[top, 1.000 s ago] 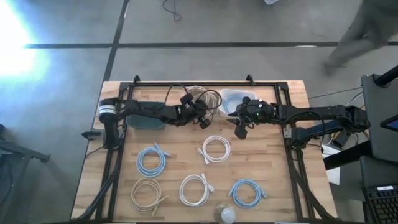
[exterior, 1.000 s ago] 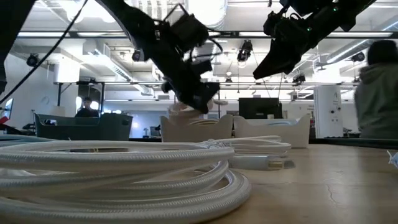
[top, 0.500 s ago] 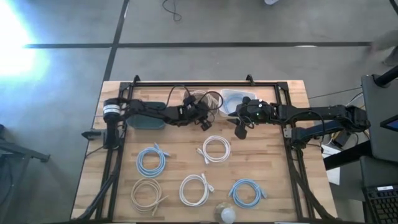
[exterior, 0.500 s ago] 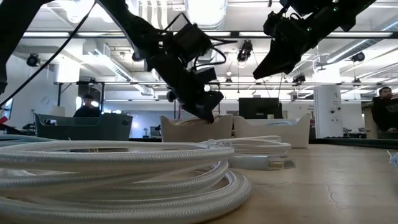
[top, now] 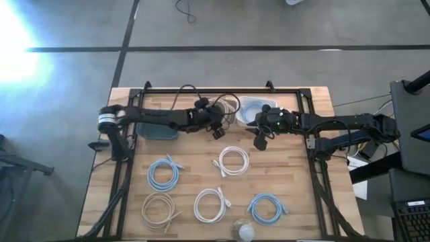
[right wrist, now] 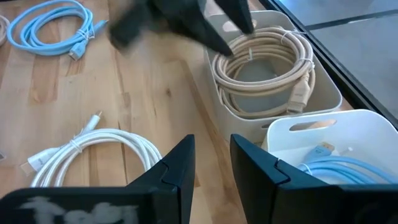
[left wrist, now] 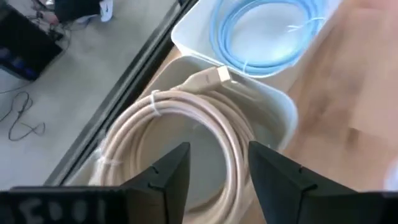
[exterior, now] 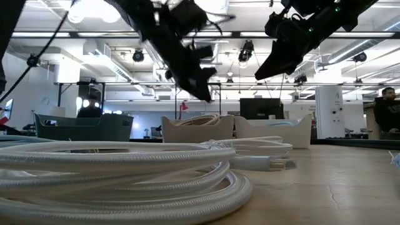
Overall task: Pick & Place USB Port
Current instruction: Put the brown USB cable into the gray bin
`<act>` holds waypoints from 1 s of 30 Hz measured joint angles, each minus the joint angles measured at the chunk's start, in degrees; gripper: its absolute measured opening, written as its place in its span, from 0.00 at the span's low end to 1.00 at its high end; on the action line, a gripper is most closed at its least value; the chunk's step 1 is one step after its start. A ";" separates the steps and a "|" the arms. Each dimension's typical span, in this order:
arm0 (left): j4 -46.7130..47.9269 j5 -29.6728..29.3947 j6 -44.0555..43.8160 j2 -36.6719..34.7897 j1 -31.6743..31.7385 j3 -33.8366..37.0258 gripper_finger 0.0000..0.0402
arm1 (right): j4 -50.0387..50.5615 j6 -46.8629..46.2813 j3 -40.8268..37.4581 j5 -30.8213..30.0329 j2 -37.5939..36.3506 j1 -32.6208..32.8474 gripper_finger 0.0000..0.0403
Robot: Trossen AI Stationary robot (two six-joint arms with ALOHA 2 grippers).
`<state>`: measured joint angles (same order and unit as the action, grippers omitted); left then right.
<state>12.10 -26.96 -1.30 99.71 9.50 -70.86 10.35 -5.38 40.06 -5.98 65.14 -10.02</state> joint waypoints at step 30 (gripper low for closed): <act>34.41 17.95 -27.37 -9.81 -40.50 0.03 0.42 | 0.05 -2.19 -0.75 0.01 0.57 0.02 0.18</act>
<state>46.51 -9.02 -28.67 89.89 -31.00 -70.83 10.40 -7.57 39.31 -5.97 65.71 -10.00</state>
